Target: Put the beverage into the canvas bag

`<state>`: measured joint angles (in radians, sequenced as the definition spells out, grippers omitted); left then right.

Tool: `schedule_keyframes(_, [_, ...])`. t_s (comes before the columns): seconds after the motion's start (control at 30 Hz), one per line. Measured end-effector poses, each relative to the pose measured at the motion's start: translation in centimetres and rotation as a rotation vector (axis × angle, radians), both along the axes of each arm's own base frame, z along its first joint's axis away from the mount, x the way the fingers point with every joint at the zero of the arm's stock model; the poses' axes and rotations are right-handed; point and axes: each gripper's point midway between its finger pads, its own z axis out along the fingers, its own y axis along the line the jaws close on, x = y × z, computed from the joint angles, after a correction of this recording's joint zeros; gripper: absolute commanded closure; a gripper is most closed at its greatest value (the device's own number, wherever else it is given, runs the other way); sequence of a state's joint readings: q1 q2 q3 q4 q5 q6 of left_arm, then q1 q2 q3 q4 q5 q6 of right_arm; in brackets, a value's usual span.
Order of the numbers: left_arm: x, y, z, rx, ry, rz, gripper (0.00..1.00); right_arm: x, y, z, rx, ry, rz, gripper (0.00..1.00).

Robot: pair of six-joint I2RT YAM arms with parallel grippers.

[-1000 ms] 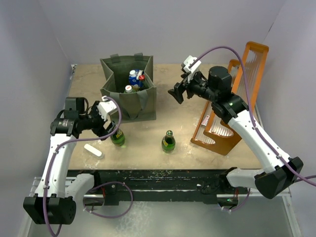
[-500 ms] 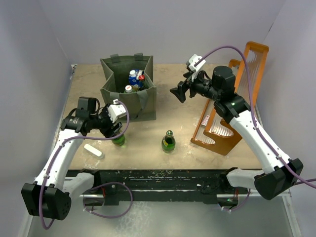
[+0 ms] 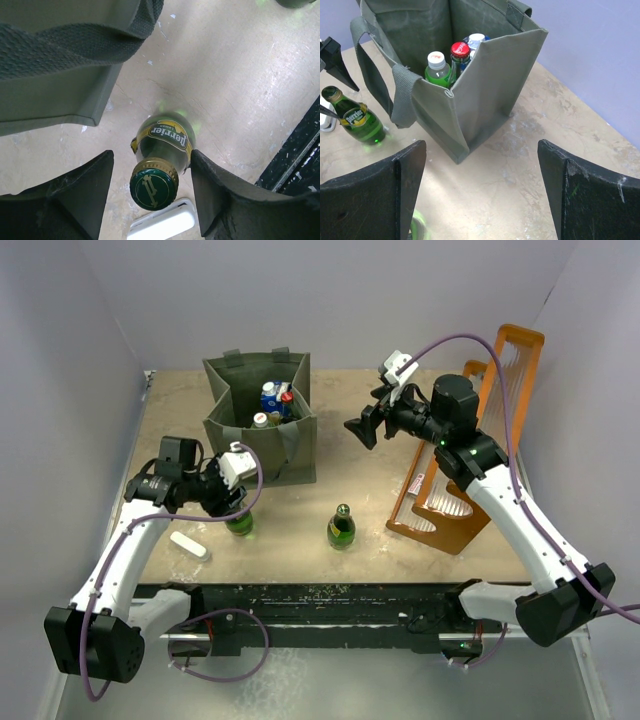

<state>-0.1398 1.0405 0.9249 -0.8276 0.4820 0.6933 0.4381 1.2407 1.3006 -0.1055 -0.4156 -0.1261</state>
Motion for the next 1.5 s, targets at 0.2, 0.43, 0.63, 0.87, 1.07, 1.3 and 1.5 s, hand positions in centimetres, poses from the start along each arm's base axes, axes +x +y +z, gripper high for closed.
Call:
schedule_keyframes(0.2, [-0.6,0.1,-0.3,0.004,0.026,0.001,0.43,0.0,0.0,0.0,0.004,0.002,0.002,0.07])
schedule_keyframes(0.43, [-0.8,0.1,0.0,0.004,0.037,0.000,0.50,0.0,0.1,0.1,0.006,-0.001,0.005,0.06])
schedule_keyframes(0.63, [-0.9,0.1,0.4,0.003,0.042,0.001,0.71,-0.2,0.2,0.1,0.008,0.000,0.017,0.06])
schedule_keyframes(0.87, [-2.1,0.0,0.6,-0.001,0.084,-0.010,1.00,-0.2,0.3,-0.1,0.007,0.004,0.020,0.06])
schedule_keyframes(1.07, [-3.4,-1.2,3.9,-0.068,0.090,-0.054,1.00,0.0,0.0,-0.4,0.004,0.010,0.011,0.05])
schedule_keyframes(1.3, [-4.3,-2.8,10.8,-0.165,0.006,-0.126,1.00,0.4,-0.6,-0.4,0.004,0.011,-0.006,0.05])
schedule_keyframes(1.5, [-5.6,-4.7,17.4,-0.294,-0.086,-0.194,1.00,0.7,-1.0,-0.5,0.004,0.012,-0.018,0.05])
